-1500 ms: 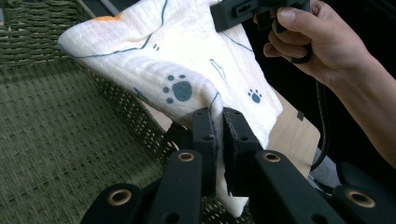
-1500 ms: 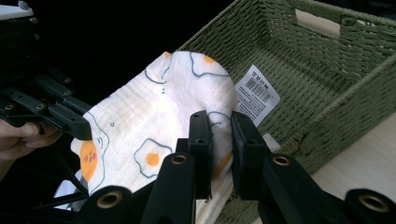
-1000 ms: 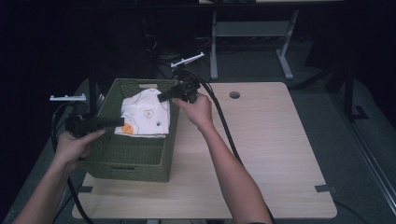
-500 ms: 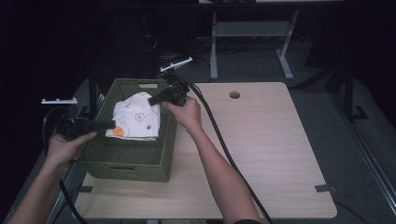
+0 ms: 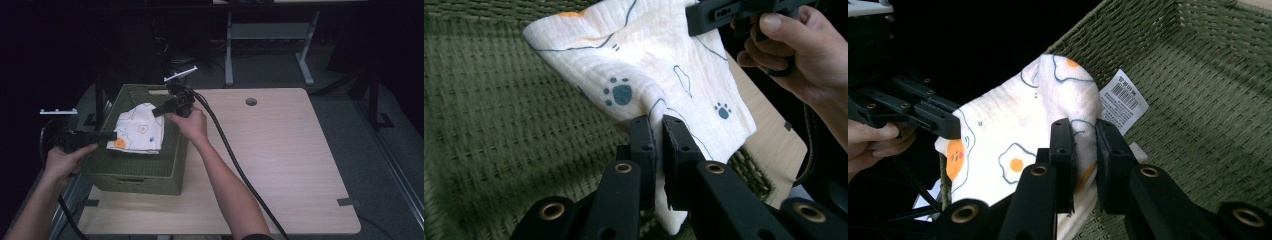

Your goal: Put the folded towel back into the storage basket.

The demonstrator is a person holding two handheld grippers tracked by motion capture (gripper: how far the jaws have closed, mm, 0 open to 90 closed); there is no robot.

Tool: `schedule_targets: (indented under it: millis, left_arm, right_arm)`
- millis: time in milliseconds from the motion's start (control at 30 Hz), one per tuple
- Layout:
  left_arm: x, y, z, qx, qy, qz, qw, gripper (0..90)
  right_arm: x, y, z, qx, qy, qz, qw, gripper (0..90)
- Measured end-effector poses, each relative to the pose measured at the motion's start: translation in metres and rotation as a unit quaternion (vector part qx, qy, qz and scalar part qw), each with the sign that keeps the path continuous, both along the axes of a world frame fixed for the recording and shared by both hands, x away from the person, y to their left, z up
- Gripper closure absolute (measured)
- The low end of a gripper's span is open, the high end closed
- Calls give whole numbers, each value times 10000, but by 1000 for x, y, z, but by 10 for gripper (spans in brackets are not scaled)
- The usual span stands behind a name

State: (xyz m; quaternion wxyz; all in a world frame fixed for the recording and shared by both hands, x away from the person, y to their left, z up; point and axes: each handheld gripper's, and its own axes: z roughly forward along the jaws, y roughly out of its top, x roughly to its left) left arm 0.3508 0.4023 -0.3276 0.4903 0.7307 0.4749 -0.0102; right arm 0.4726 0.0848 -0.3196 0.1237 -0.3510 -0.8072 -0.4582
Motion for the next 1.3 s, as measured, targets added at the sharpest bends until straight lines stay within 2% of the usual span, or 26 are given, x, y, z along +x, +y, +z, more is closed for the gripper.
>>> schedule_targets:
  millis: [400, 867, 1300]
  left_arm:
    - [4, 5, -10, 251, 167, 95, 9995, 851]
    - [8, 6, -18, 348, 252, 135, 9990, 851]
    - [13, 1, -24, 541, 307, 156, 9979, 846]
  right_arm:
    - [3, 10, -13, -38, 66, -10, 10000, 796]
    - [7, 16, -25, -122, 126, -93, 9998, 796]
    - [7, 16, -28, -197, 98, -137, 9997, 795]
